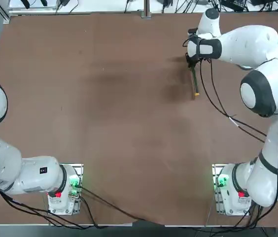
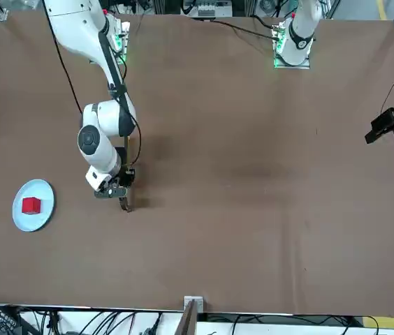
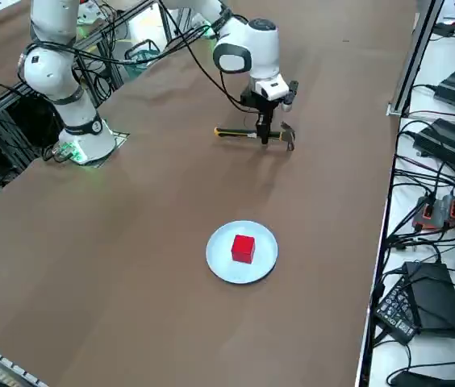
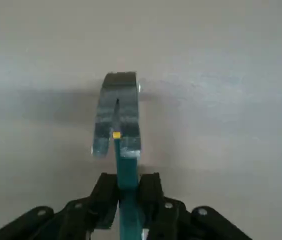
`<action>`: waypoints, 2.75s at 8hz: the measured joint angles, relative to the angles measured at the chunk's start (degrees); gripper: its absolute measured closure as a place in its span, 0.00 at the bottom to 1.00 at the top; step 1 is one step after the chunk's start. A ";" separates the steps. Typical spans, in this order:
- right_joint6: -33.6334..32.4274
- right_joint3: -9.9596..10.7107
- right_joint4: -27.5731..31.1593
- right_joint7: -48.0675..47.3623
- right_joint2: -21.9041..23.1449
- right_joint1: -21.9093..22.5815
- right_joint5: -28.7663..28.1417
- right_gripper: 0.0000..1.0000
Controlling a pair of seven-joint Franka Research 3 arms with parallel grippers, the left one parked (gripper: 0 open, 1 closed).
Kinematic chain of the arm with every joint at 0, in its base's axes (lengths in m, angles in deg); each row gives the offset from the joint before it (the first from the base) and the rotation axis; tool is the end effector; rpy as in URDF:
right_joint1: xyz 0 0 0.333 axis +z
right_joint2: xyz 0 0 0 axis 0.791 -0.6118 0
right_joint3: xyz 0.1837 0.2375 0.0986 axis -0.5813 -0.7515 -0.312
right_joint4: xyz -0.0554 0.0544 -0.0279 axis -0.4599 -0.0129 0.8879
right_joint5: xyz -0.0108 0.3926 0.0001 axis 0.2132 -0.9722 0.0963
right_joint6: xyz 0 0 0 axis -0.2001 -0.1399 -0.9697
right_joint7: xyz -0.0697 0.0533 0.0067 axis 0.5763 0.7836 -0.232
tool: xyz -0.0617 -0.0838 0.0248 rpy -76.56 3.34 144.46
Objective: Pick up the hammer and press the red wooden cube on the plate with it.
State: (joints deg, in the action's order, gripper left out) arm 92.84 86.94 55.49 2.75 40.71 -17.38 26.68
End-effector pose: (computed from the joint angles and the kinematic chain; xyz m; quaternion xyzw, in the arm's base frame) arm 0.5987 0.1928 0.2204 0.9991 0.0372 0.0190 0.0020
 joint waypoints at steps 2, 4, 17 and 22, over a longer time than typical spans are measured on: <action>0.00 0.09 0.00 0.00 0.00 0.00 0.00 0.51; 0.00 0.11 -0.15 -0.83 0.04 0.00 0.00 0.17; -45.86 13.14 -22.16 7.68 24.33 -2.54 8.98 0.00; -49.14 -12.41 -19.18 7.80 29.62 -26.61 14.18 0.00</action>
State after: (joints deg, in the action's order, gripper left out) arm 43.69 74.53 36.31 10.55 70.33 -43.99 40.86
